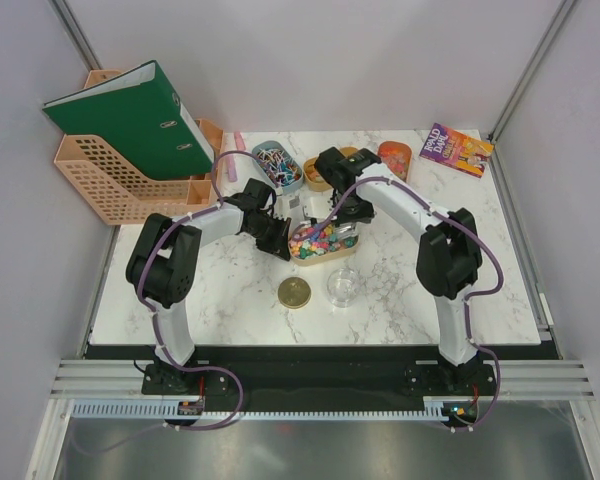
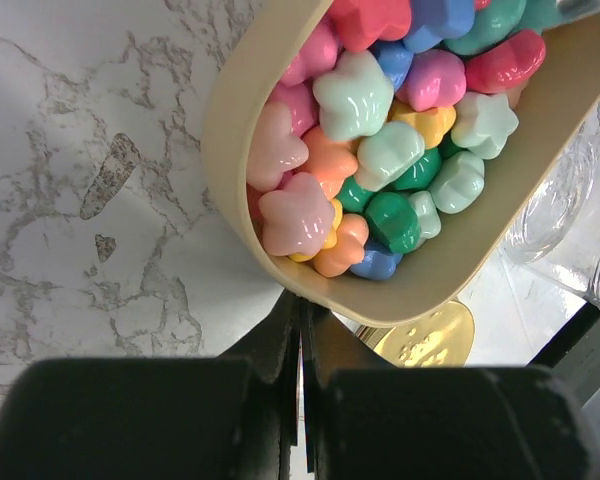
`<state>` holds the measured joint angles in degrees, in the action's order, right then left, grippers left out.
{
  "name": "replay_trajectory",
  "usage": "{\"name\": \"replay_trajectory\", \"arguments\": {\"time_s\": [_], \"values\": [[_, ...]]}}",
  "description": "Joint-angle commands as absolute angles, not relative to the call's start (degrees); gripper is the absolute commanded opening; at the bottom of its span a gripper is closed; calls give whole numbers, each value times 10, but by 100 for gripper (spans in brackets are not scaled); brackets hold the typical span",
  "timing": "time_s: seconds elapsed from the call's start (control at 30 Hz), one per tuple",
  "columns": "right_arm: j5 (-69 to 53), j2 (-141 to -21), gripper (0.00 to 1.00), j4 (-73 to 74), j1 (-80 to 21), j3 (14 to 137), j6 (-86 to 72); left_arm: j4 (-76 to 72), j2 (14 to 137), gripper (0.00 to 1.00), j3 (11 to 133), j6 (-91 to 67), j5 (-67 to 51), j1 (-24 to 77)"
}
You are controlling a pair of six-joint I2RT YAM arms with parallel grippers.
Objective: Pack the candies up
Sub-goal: Scoop the fake candies from the storage box.
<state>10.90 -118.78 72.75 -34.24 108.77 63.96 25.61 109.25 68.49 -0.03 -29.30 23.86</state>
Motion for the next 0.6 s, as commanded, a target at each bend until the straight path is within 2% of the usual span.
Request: {"name": "replay_trajectory", "arguments": {"time_s": [0.0, 0.4, 0.57], "values": [[61, -1211, 0, 689, -374, 1095, 649, 207, 1093, 2, 695, -18, -323, 248], [50, -1231, 0, 661, -383, 1071, 652, 210, 1097, 5, 700, -14, -311, 249], [28, -1213, 0, 617, -376, 1007, 653, 217, 1102, 9, 708, -9, -302, 248]]}}
